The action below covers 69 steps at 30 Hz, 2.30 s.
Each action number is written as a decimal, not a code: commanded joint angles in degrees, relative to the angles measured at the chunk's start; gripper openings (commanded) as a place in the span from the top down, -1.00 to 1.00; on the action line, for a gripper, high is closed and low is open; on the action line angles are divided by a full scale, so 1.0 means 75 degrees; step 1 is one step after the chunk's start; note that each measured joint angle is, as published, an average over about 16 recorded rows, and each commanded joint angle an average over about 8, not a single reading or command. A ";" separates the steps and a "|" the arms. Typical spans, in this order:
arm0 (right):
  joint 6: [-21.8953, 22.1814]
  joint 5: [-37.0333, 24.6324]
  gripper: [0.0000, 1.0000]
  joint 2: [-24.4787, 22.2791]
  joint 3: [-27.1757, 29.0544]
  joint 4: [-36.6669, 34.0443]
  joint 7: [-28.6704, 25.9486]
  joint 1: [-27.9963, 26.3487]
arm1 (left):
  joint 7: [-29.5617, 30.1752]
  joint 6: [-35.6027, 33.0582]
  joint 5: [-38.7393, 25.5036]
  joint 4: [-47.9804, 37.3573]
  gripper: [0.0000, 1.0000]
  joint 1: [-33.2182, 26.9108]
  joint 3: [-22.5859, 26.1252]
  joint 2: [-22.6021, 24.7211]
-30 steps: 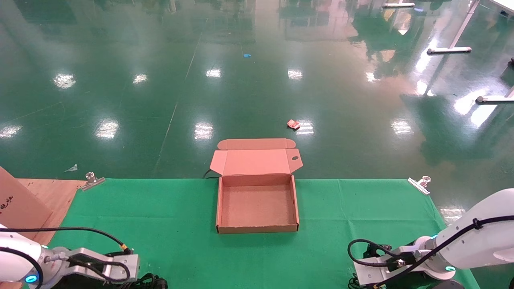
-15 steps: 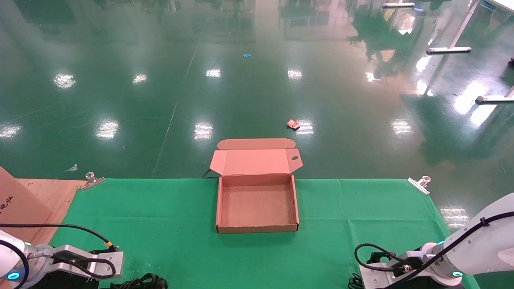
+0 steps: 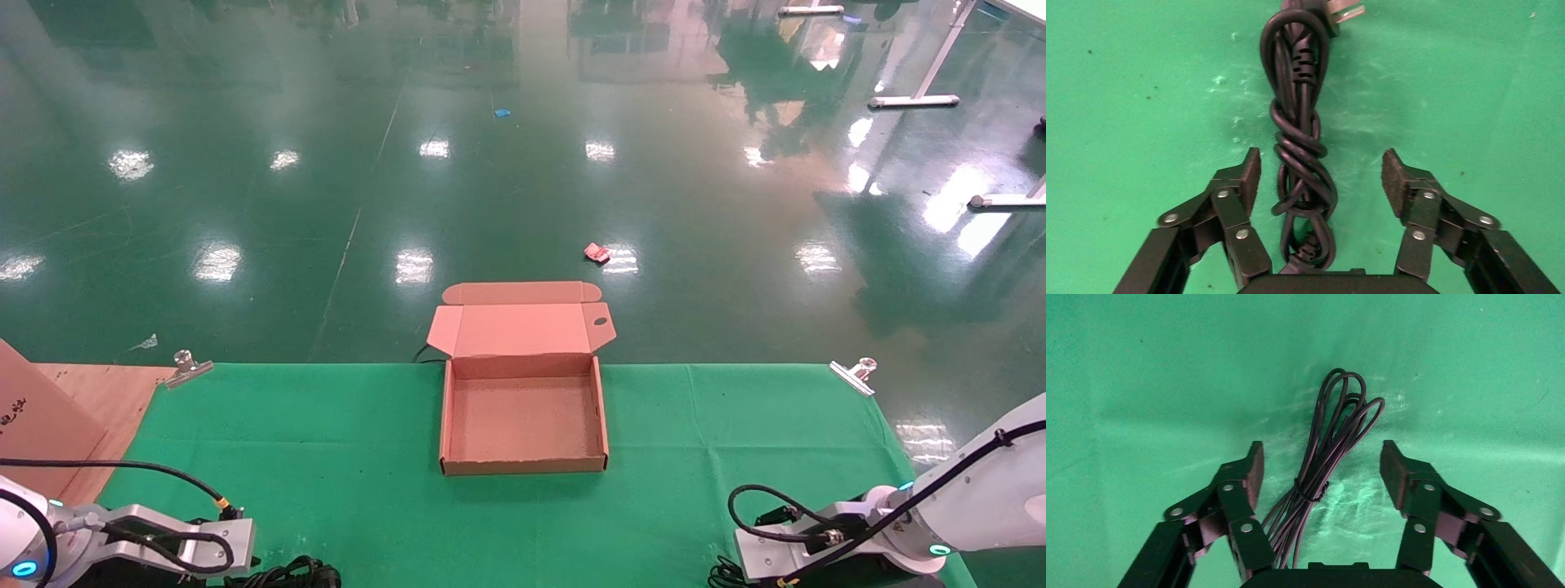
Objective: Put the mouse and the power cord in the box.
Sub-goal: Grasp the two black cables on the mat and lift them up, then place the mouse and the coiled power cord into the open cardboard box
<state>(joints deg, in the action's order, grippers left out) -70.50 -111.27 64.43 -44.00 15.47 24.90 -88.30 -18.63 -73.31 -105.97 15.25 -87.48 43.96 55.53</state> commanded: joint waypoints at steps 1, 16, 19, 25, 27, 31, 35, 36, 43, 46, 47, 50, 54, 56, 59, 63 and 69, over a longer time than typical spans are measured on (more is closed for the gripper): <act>0.0003 0.0026 1.00 0.0015 0.0015 -0.0097 0.0073 -0.0030 | -0.0042 -0.0022 0.0022 -0.0034 1.00 0.0003 -0.0011 -0.0015; 0.0191 0.0016 1.00 0.0263 0.0001 -0.0663 0.0492 -0.0083 | -0.0264 -0.0064 0.0098 -0.0281 1.00 0.0021 -0.0056 -0.0107; 0.0181 0.0040 1.00 0.0280 0.0018 -0.0749 0.0562 -0.0155 | -0.0301 -0.0082 0.0111 -0.0296 1.00 -0.0022 -0.0065 -0.0095; -0.0029 0.0176 1.00 0.0210 0.0112 -0.0778 0.0707 -0.0496 | -0.0383 -0.0264 0.0132 -0.0131 1.00 -0.0274 -0.0080 -0.0122; -0.0158 0.0237 1.00 0.0157 0.0154 -0.0732 0.0751 -0.0662 | -0.0384 -0.0384 0.0138 0.0004 1.00 -0.0410 -0.0086 -0.0166; -0.0497 0.0373 1.00 0.0020 0.0248 -0.0554 0.0789 -0.1052 | -0.0296 -0.0704 0.0149 0.0439 1.00 -0.0738 -0.0101 -0.0300; -0.0931 0.0537 1.00 -0.0151 0.0359 -0.0242 0.0727 -0.1491 | -0.0020 -0.1118 0.0173 0.1157 1.00 -0.1137 -0.0133 -0.0481; -0.1053 0.0583 1.00 -0.0197 0.0390 -0.0135 0.0690 -0.1609 | 0.0089 -0.1233 0.0188 0.1396 1.00 -0.1248 -0.0150 -0.0529; -0.1850 0.0905 1.00 -0.0480 0.0620 0.0886 0.0100 -0.2405 | 0.1326 -0.1984 0.0352 0.3531 1.00 -0.2036 -0.0300 -0.0750; -0.2071 0.1017 1.00 -0.0527 0.0715 0.1400 -0.0351 -0.2716 | 0.1977 -0.2148 0.0473 0.4428 1.00 -0.2347 -0.0368 -0.0738; -0.2118 0.1047 1.00 -0.0523 0.0744 0.1568 -0.0516 -0.2814 | 0.2179 -0.2174 0.0509 0.4682 1.00 -0.2455 -0.0383 -0.0712; -0.2188 0.1122 1.00 -0.0443 0.0824 0.2057 -0.1013 -0.3105 | 0.2692 -0.2194 0.0559 0.5280 1.00 -0.2816 -0.0376 -0.0541; -0.2180 0.1166 1.00 -0.0212 0.0882 0.2562 -0.1578 -0.3413 | 0.3084 -0.2162 0.0557 0.5578 1.00 -0.3303 -0.0296 -0.0153; -0.2184 0.1183 1.00 -0.0096 0.0894 0.2724 -0.1788 -0.3508 | 0.3157 -0.2145 0.0551 0.5558 1.00 -0.3504 -0.0243 0.0050; -0.2212 0.1215 1.00 0.0010 0.0904 0.2881 -0.2007 -0.3572 | 0.3167 -0.2129 0.0585 0.5435 1.00 -0.3711 -0.0183 0.0280; -0.2315 0.1295 1.00 0.0010 0.0921 0.3073 -0.2164 -0.3549 | 0.3021 -0.2078 0.0700 0.5229 1.00 -0.3784 -0.0130 0.0495; -0.2460 0.1452 1.00 -0.0212 0.0955 0.3472 -0.2338 -0.3420 | 0.2371 -0.1288 0.0449 0.4852 1.00 -0.3391 0.0044 0.0935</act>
<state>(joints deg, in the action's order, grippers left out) -88.83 -100.27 62.50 -36.85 41.52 7.38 -113.79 1.35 -80.31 -104.67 51.67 -111.95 44.57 62.93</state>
